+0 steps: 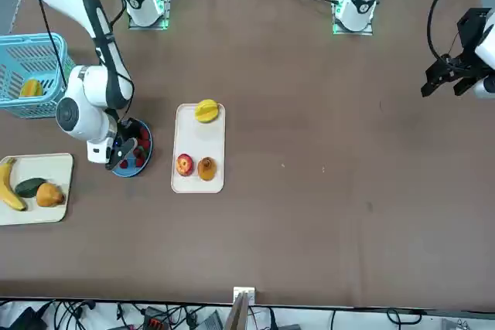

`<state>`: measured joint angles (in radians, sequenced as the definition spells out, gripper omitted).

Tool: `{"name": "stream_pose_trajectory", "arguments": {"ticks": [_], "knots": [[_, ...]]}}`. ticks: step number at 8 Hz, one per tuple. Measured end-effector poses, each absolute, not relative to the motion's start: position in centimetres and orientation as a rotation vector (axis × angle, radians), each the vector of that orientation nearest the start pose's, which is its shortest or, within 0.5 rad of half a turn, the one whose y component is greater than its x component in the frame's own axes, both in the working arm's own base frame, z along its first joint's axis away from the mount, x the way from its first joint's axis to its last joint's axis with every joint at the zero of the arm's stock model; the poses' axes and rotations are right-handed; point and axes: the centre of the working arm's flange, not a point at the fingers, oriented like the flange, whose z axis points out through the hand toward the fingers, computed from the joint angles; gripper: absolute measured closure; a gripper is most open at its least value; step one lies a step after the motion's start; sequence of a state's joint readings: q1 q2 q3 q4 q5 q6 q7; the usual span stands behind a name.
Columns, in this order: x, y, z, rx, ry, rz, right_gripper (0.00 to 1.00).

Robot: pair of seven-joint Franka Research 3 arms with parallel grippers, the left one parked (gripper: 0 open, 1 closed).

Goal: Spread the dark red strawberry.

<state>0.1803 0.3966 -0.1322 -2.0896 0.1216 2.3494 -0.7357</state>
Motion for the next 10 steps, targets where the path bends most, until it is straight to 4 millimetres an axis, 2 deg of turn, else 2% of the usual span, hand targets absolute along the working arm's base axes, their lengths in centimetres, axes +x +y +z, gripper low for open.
{"name": "stream_pose_trajectory", "arguments": {"ticks": [7,10], "knots": [[56.64,3.09,21.92,-2.875,-1.053,0.187,0.2],[56.63,3.12,21.83,-2.875,-1.054,0.189,0.4]]}}
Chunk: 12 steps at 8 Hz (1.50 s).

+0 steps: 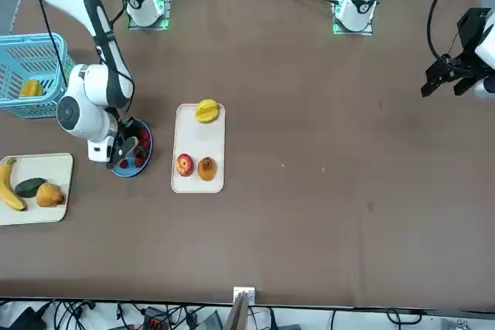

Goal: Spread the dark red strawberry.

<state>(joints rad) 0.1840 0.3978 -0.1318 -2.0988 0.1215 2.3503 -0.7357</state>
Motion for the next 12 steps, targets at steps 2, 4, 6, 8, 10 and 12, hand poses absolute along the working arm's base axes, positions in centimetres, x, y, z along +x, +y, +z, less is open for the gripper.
{"name": "stream_pose_trajectory", "arguments": {"ticks": [2,4,6,8,10,12], "knots": [[56.9,3.1,22.4,-2.879,-1.054,0.17,0.63],[57.0,3.1,23.0,-2.882,-1.054,0.155,0.63],[57.6,2.7,24.0,-2.892,-1.046,0.128,0.63],[58.4,-0.2,25.0,-2.899,-1.027,0.116,0.63],[58.5,-3.3,24.5,-2.903,-1.002,0.125,0.63],[58.8,-3.9,23.0,-2.902,-0.992,0.155,0.61]]}}
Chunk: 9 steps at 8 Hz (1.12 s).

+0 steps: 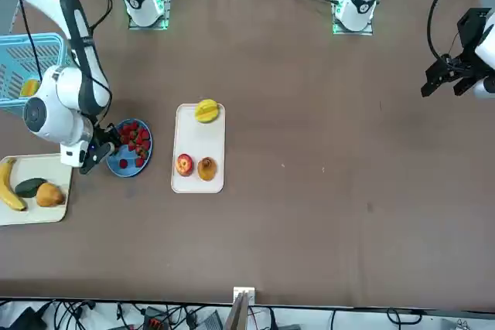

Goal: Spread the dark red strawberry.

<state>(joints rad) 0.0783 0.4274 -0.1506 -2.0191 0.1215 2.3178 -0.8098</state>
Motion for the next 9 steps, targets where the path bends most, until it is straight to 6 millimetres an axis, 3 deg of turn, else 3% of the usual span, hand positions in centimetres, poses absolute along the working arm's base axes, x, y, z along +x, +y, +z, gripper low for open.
{"name": "stream_pose_trajectory", "arguments": {"ticks": [2,5,6,7,9], "knots": [[59.5,-3.8,22.2,-2.903,-0.995,0.162,0.46],[60.7,-5.2,23.7,-2.911,-0.961,0.154,0.0],[61.7,-5.9,26.2,-2.907,-0.912,0.169,0.0],[62.9,-6.2,30.4,-2.918,-0.822,0.173,0.0],[64.5,-5.2,41.0,-2.975,-0.568,0.14,0.0]]}}
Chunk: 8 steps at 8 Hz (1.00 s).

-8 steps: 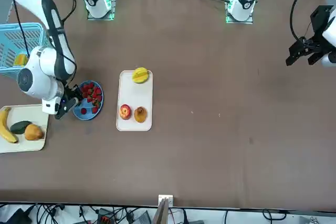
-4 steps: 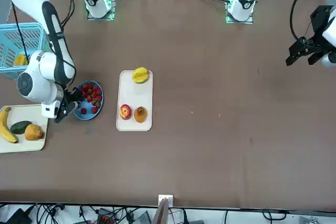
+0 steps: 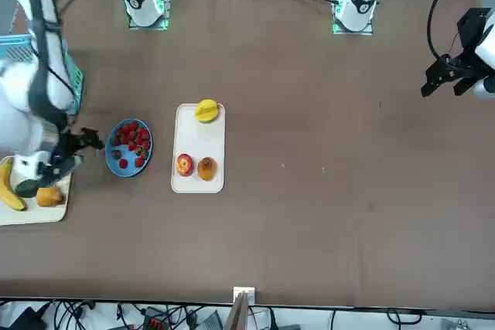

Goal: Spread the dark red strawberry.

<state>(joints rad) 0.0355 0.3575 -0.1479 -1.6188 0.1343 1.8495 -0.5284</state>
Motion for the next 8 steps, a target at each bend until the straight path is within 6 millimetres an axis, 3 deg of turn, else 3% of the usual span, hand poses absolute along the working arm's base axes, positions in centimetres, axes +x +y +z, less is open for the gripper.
{"name": "stream_pose_trajectory", "arguments": {"ticks": [2,4,6,8], "knots": [[64.1,-4.2,48.4,-3.016,-0.343,0.083,0.0],[62.5,-4.1,53.5,-3.033,-0.189,0.009,0.0],[60.2,-4.7,57.7,-3.083,-0.154,-0.016,0.0],[57.6,-5.3,60.1,-3.128,-0.145,-0.022,0.0]]}}
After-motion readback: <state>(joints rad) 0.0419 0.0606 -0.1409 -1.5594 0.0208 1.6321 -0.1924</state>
